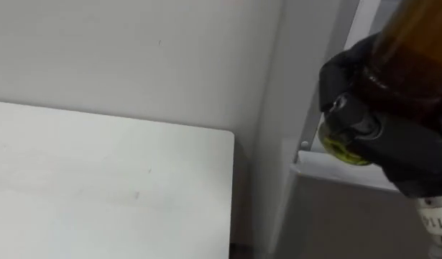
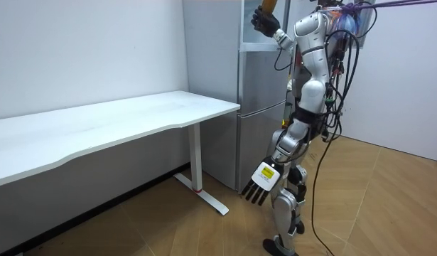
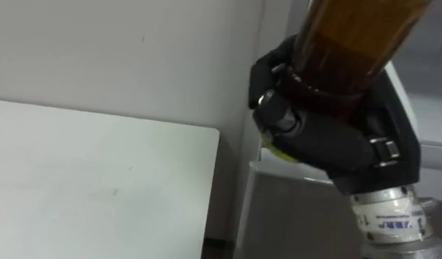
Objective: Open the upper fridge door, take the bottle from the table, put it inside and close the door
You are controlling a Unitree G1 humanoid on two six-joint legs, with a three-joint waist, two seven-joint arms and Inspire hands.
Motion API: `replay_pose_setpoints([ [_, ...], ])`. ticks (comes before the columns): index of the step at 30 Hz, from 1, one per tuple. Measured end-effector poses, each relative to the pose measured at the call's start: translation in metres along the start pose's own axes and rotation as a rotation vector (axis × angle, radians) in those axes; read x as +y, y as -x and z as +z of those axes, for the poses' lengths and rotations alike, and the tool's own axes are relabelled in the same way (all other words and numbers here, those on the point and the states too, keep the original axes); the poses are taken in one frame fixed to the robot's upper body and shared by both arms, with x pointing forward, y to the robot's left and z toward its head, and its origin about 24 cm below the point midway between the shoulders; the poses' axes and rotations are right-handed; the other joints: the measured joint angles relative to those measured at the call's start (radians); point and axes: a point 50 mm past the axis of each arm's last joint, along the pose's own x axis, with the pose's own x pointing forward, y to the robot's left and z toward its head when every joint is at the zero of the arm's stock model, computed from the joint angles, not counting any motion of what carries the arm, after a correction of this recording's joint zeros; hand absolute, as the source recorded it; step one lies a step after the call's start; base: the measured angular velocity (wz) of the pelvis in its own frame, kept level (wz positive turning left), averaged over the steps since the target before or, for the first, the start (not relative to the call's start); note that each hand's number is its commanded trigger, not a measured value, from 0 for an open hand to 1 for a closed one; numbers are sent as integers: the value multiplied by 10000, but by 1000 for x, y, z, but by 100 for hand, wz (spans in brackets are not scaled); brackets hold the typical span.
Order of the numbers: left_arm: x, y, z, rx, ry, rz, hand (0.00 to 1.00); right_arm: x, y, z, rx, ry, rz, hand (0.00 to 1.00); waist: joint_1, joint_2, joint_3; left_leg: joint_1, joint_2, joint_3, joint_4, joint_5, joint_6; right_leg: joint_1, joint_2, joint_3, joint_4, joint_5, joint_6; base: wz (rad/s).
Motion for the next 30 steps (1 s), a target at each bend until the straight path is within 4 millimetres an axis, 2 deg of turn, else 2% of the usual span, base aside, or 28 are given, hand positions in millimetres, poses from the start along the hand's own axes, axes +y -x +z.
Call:
replay_pose_setpoints([
  [7,7,1,-4,99,393,328,0,-10,0,7,-233,619,-366,100,-224,0,-9,140,19,39,-100,-9,-14,102,38,60,-16,0,-1,-1],
  [10,8,0,-2,42,496,406,0,-14,1,8,-229,768,-492,100,-278,-87,-57,153,19,38,-98,-9,-14,118,50,86,-25,1,-2,0],
  [12,9,0,-2,43,507,408,0,-20,1,9,-200,969,-611,100,-279,-163,-25,222,17,36,-103,-8,-14,175,50,94,-26,1,-2,0],
  [13,9,0,-2,50,507,410,0,-23,1,8,-123,1125,-649,100,-321,-175,25,236,17,29,-106,-8,-14,209,50,97,-41,1,-2,0],
  [15,9,0,-3,70,499,410,0,-29,1,7,55,1369,-737,100,-328,-252,47,236,21,15,-107,-9,-14,256,78,145,-138,2,-2,0],
  [20,10,1,-3,148,375,410,0,-44,0,3,614,2025,-870,100,-320,-390,59,292,46,-6,-129,-18,-23,399,152,162,-345,53,25,0],
  [25,11,0,-4,196,391,478,0,-62,-6,-2,1170,2609,-1108,100,-293,-524,130,306,53,-3,-143,-17,-22,388,157,144,-348,52,31,0],
  [30,15,0,-5,340,493,608,0,-80,-15,-10,1840,2960,-1635,100,-255,-561,119,291,73,2,-169,-18,-24,338,164,115,-332,51,32,0],
])
